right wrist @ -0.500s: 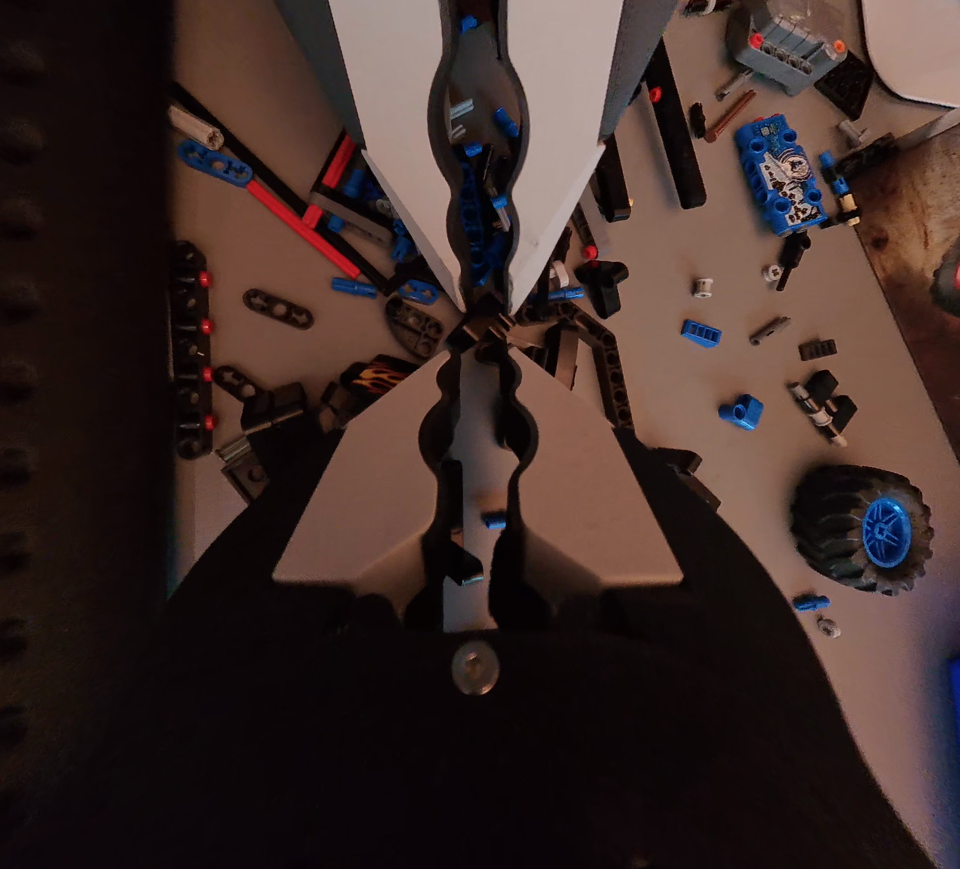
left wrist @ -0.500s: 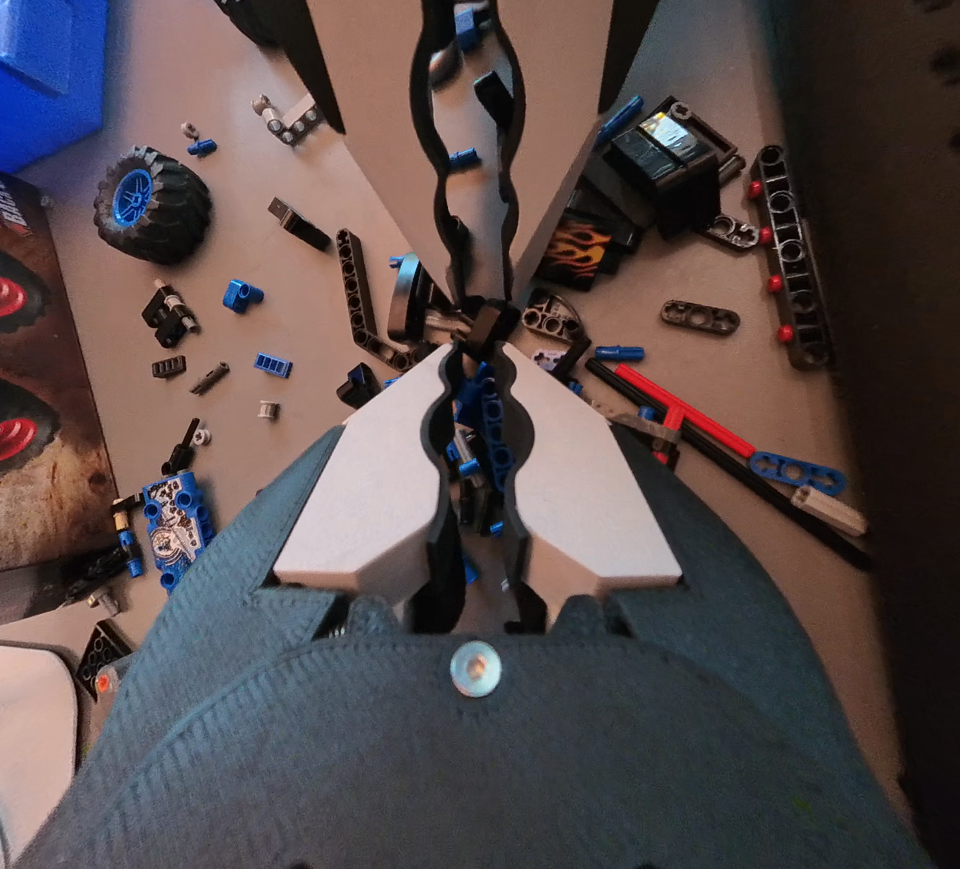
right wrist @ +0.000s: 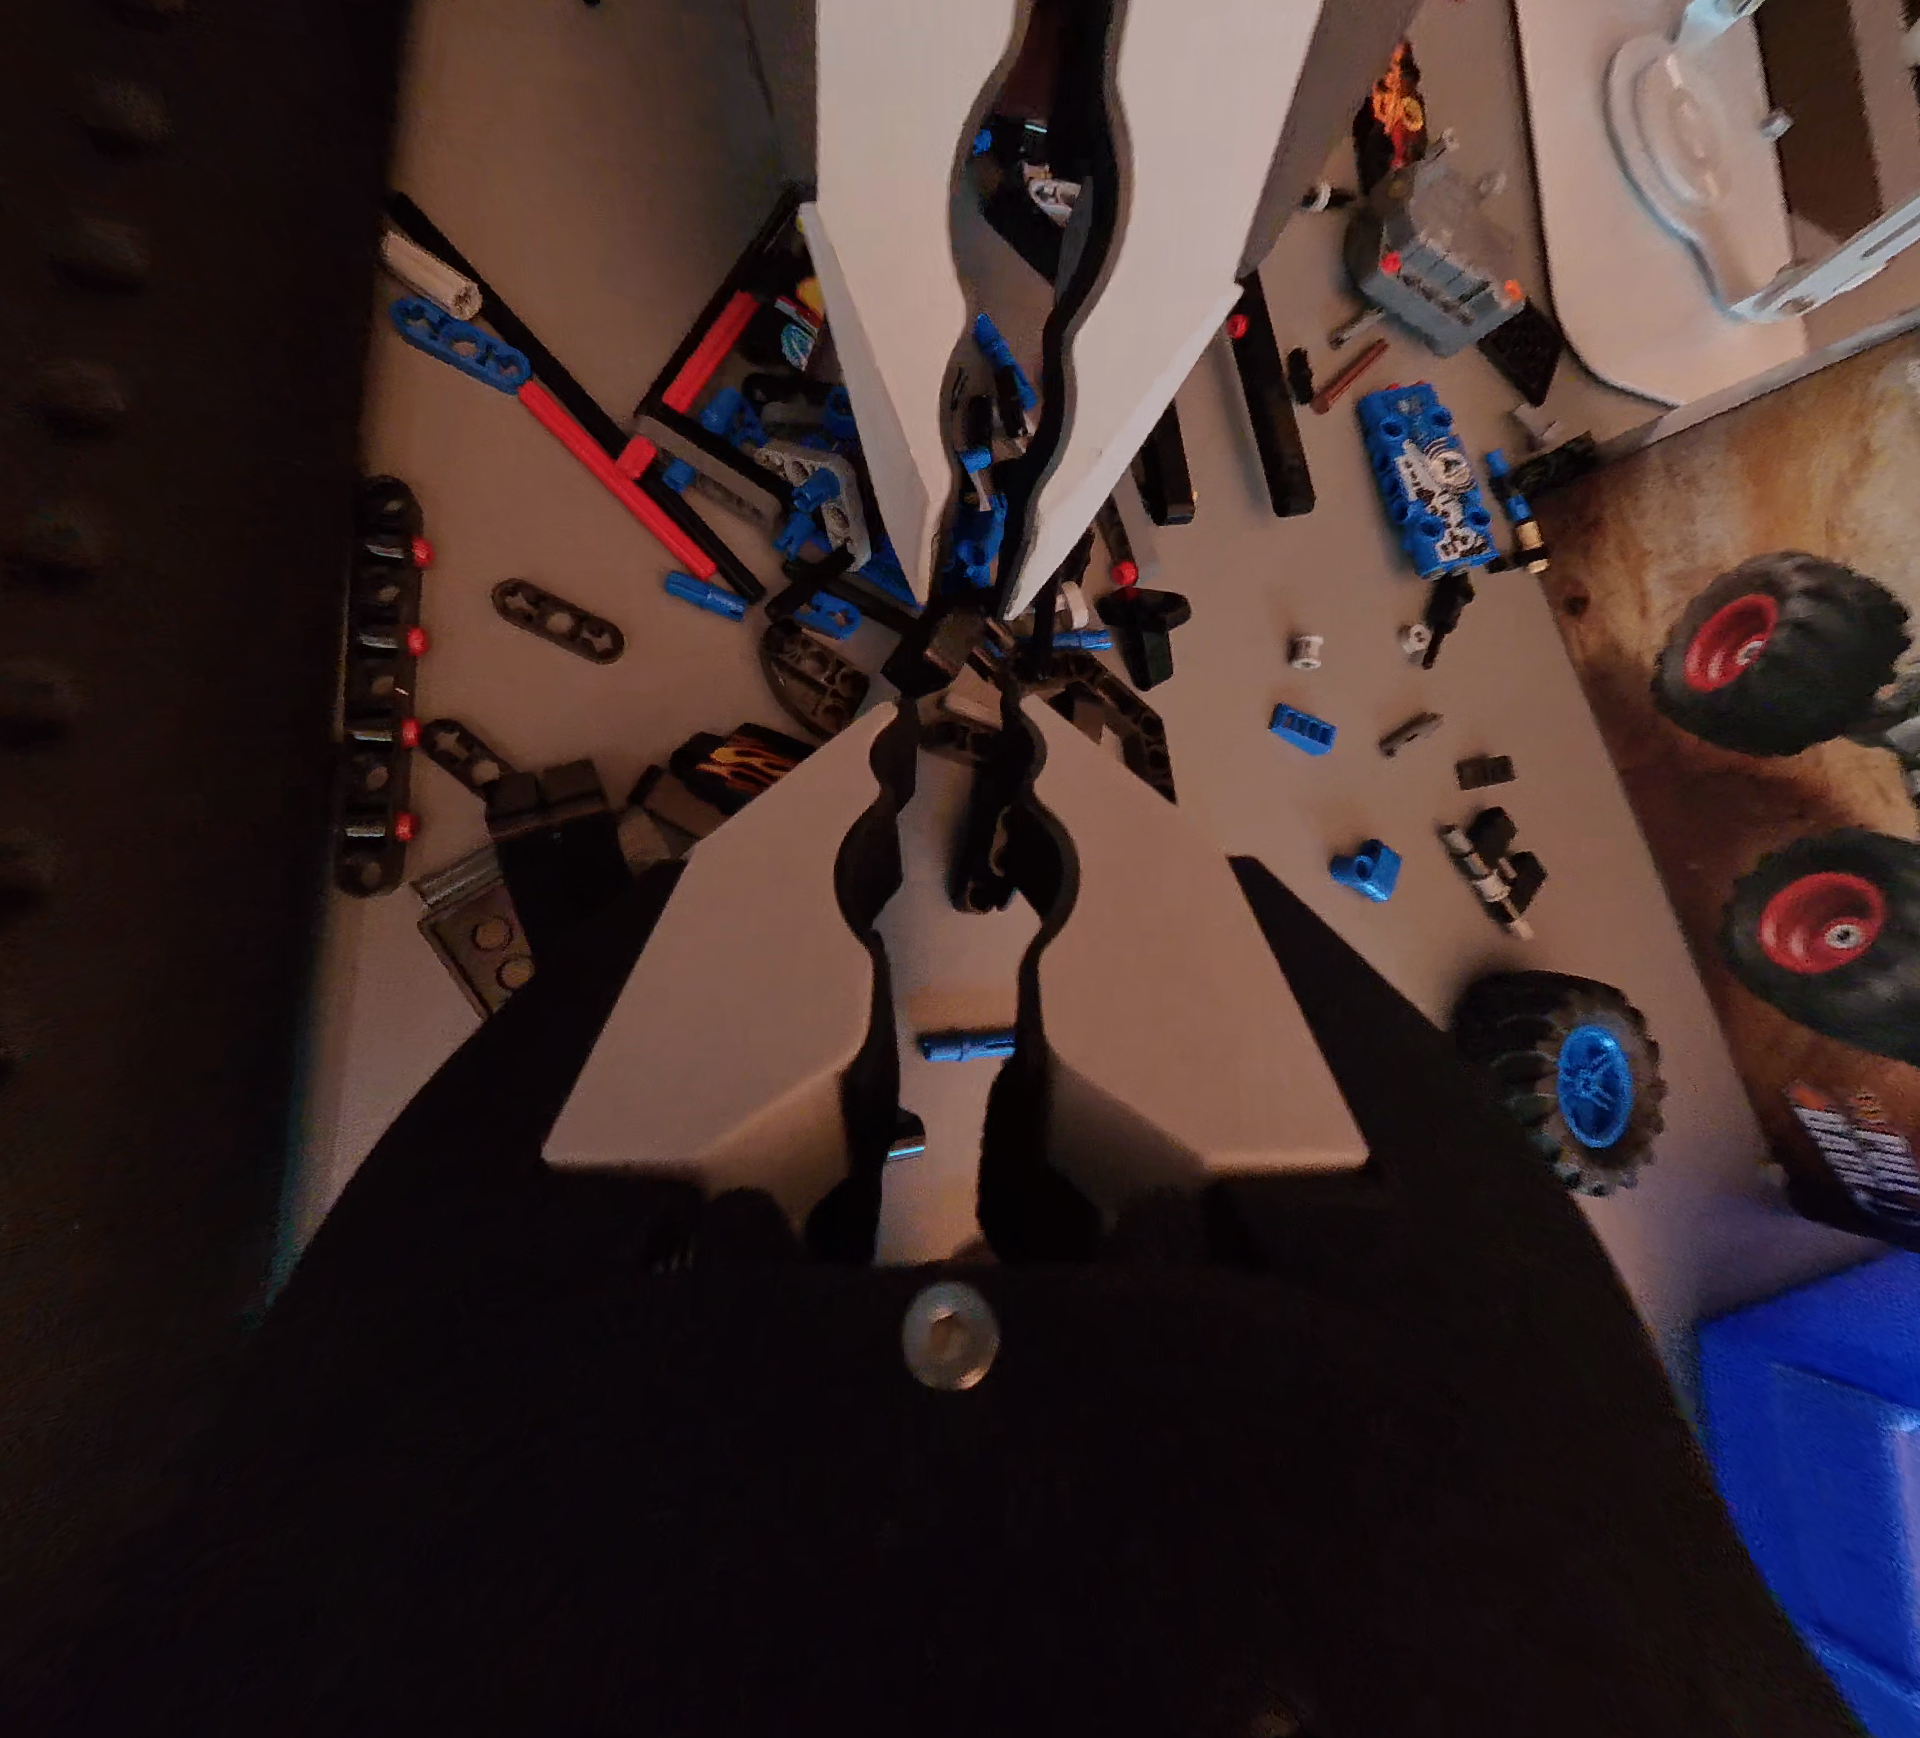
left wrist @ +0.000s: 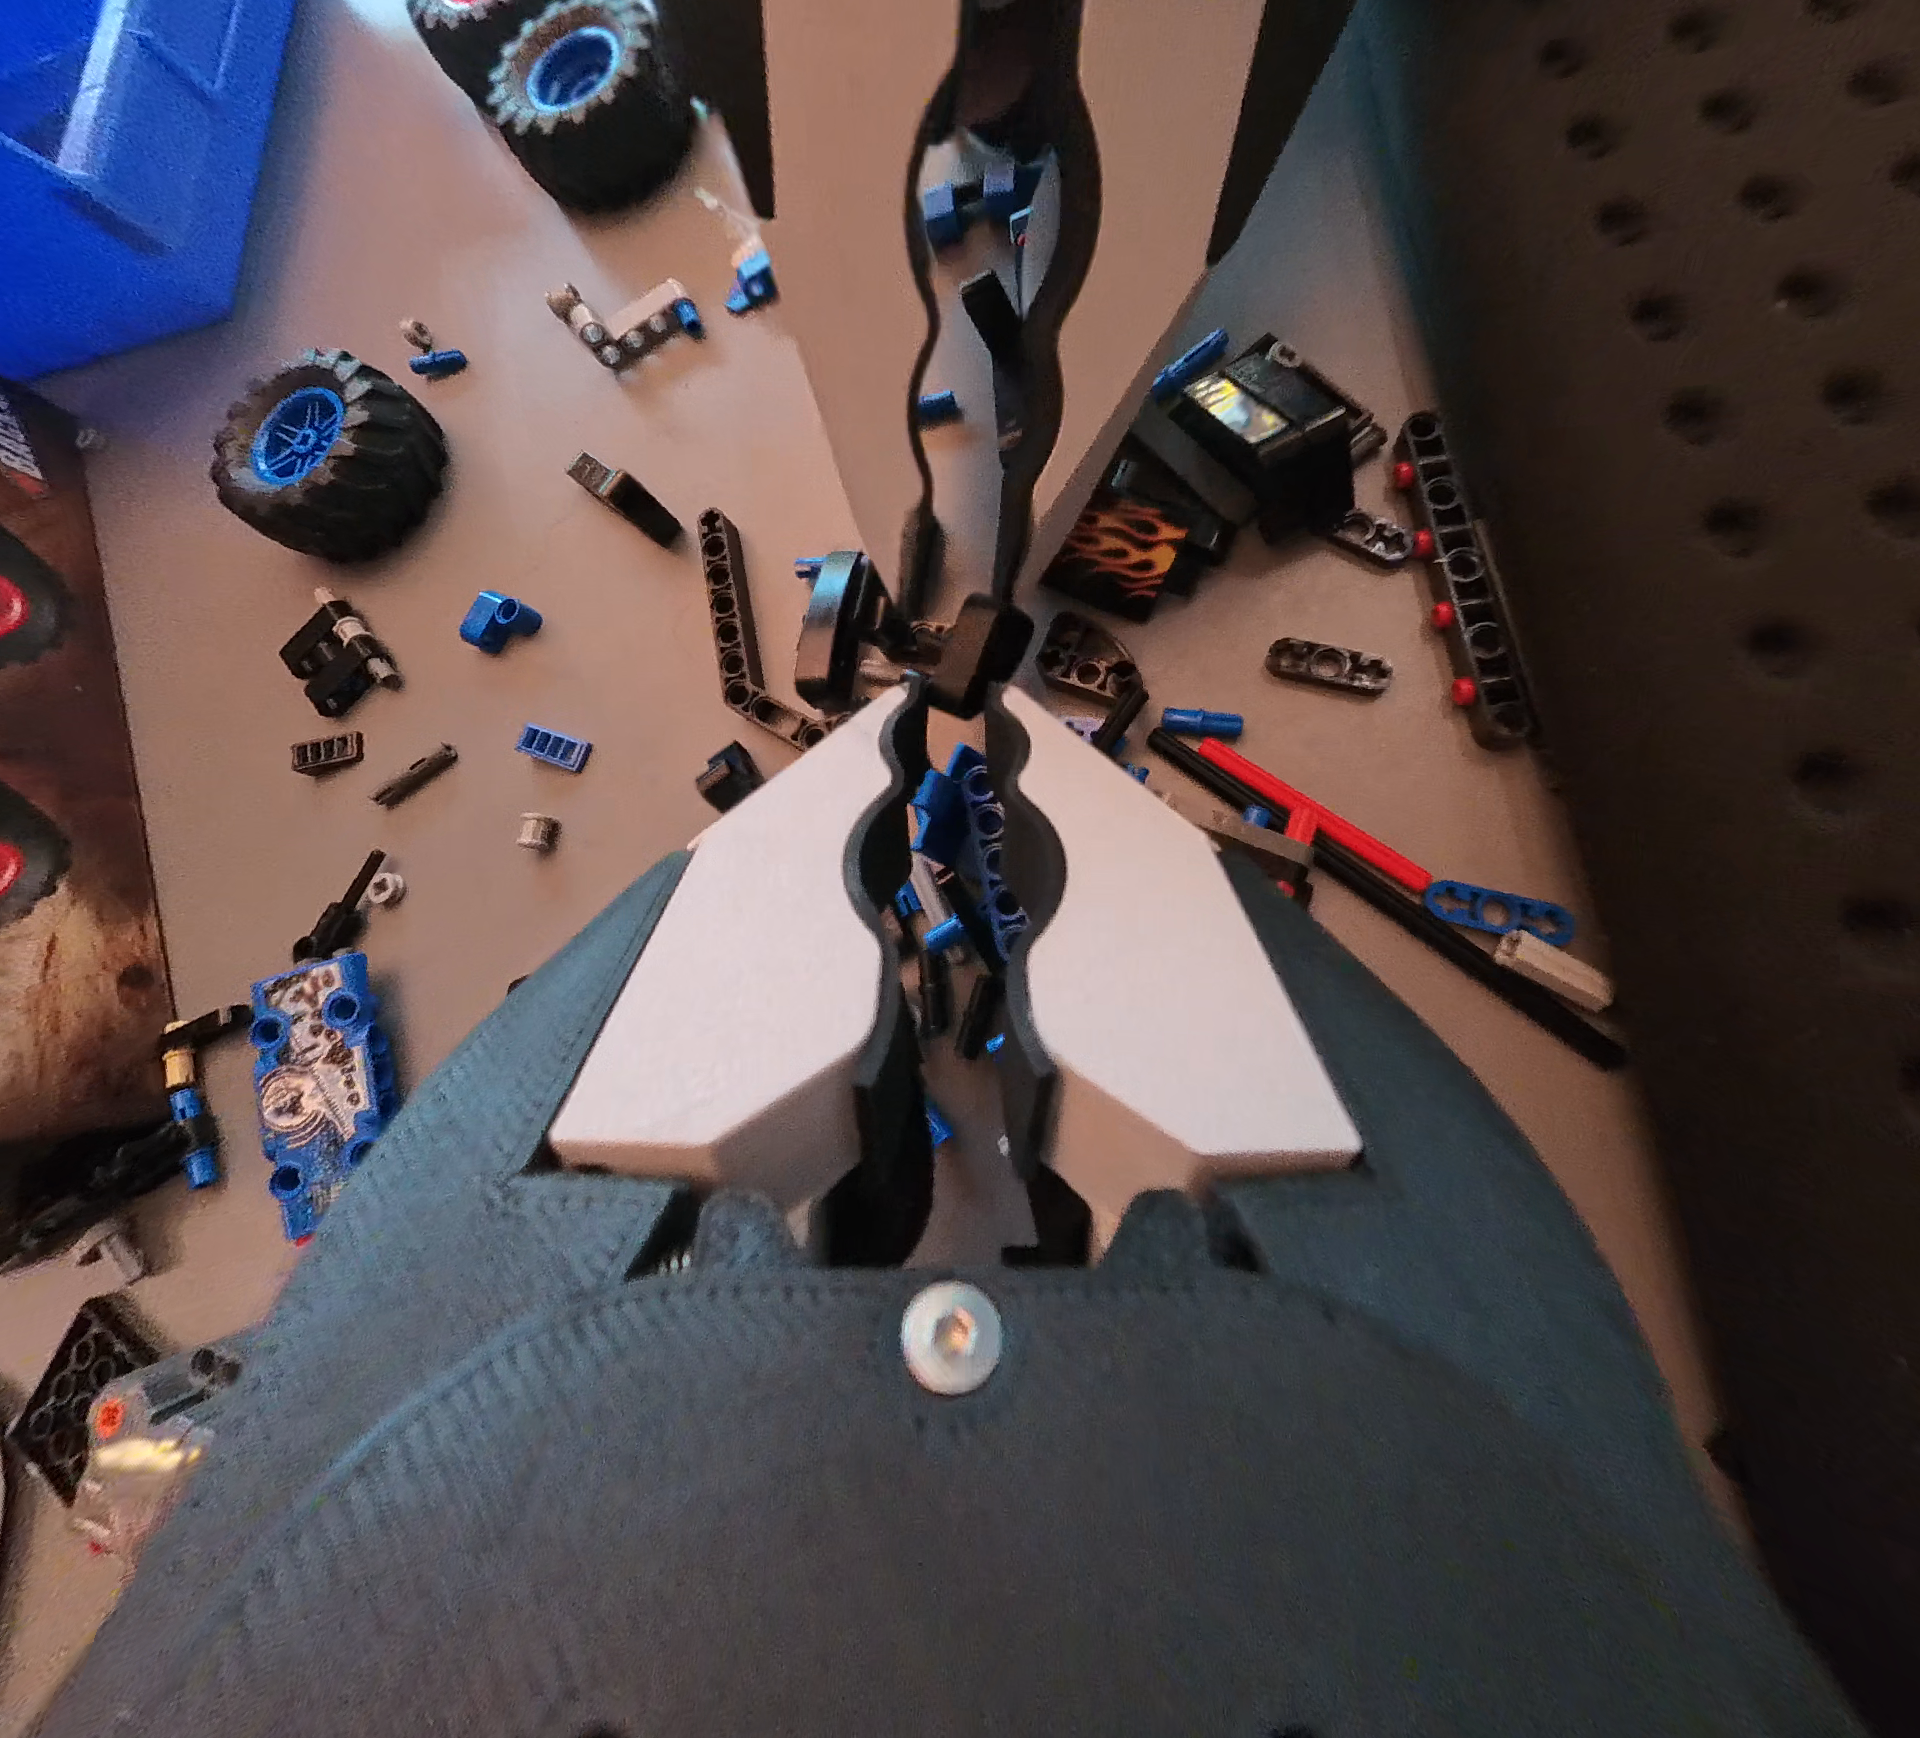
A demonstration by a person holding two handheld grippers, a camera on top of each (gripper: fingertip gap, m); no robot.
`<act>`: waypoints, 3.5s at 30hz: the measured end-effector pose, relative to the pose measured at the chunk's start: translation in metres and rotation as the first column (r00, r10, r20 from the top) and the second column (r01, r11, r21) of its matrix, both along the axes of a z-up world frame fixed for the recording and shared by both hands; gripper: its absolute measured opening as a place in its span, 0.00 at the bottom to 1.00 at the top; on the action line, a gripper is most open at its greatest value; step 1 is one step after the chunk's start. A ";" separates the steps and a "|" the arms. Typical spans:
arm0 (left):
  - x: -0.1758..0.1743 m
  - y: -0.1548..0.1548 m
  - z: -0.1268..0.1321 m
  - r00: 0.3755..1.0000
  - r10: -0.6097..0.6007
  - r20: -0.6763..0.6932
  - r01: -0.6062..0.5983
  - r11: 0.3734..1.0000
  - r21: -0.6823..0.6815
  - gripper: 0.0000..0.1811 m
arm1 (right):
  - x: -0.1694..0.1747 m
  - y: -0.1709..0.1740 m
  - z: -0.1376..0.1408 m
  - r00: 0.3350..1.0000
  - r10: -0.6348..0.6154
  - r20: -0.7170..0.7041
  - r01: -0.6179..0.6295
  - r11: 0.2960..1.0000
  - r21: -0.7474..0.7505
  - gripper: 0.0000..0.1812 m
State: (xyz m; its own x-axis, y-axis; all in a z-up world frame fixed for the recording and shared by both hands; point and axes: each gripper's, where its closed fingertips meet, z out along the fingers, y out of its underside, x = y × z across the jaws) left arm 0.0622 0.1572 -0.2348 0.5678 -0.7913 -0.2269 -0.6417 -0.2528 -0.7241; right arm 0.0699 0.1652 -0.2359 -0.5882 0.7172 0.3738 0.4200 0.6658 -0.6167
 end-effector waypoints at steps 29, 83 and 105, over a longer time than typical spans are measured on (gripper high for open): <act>0.011 -0.013 0.025 0.969 -0.059 0.238 0.072 0.996 -0.046 0.03 | -0.005 -0.012 0.033 0.957 0.098 -0.273 -0.044 0.980 0.194 0.03; -0.013 -0.006 0.087 0.947 -0.021 0.321 -0.058 0.971 0.232 0.07 | -0.014 -0.007 0.061 0.953 -0.124 -0.277 0.034 0.951 -0.307 0.10; -0.001 -0.015 0.093 0.954 -0.072 0.291 -0.006 0.966 0.259 0.07 | -0.002 -0.012 0.080 0.934 -0.086 -0.348 -0.029 0.950 -0.312 0.00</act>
State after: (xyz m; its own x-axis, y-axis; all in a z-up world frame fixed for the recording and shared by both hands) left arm 0.0616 0.1425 -0.1418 0.6141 -0.7489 -0.2490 -0.3938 -0.0174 -0.9190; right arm 0.0676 0.1529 -0.1563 -0.4363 0.8442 0.3115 0.1526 0.4105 -0.8990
